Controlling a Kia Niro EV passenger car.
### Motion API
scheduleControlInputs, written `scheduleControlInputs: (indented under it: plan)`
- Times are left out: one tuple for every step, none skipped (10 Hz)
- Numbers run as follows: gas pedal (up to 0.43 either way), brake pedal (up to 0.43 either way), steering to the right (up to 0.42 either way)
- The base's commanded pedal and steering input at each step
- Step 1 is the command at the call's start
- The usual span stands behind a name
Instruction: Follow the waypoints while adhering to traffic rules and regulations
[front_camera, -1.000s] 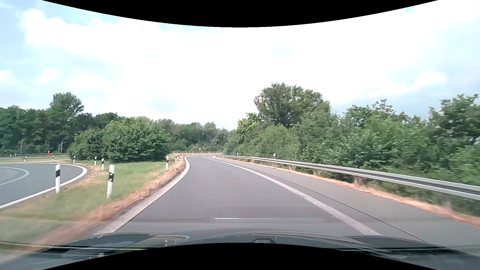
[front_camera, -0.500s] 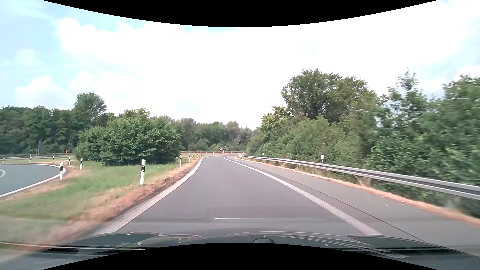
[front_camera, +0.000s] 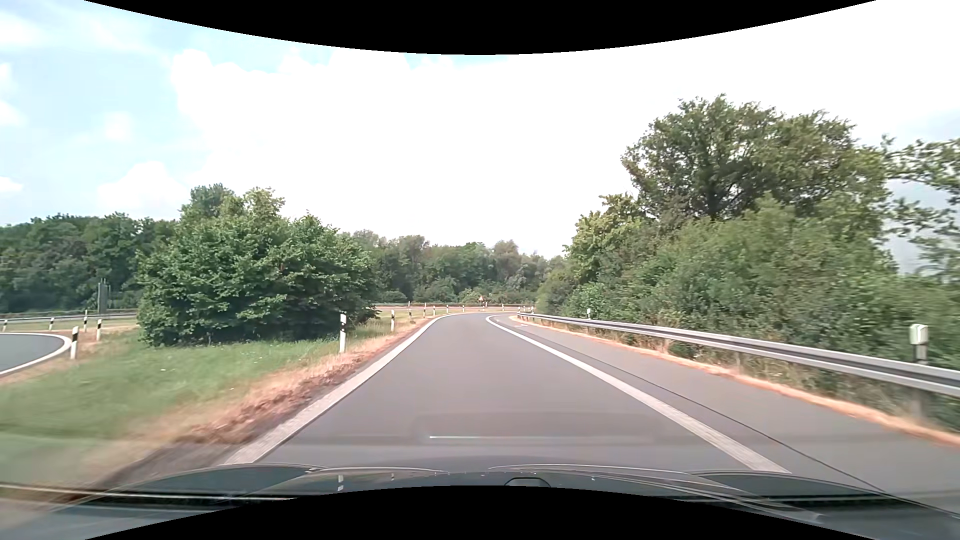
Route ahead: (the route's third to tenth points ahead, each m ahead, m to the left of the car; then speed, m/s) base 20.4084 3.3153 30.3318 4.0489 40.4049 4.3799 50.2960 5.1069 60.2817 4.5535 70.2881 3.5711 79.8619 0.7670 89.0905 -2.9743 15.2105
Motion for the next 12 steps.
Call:
scheduleControlInputs:
  plan:
    - [0.177, 0.0, -0.035]
    - [0.177, 0.0, -0.034]
    - [0.177, 0.0, -0.034]
    - [0.177, 0.0, -0.033]
    - [0.177, 0.0, -0.028]
    - [0.177, 0.0, -0.023]
    - [0.177, 0.0, -0.02]
    - [0.177, 0.0, -0.018]
    - [0.177, 0.0, -0.016]
    - [0.177, 0.0, -0.012]
    - [0.169, 0.0, -0.01]
    - [0.169, 0.0, -0.01]
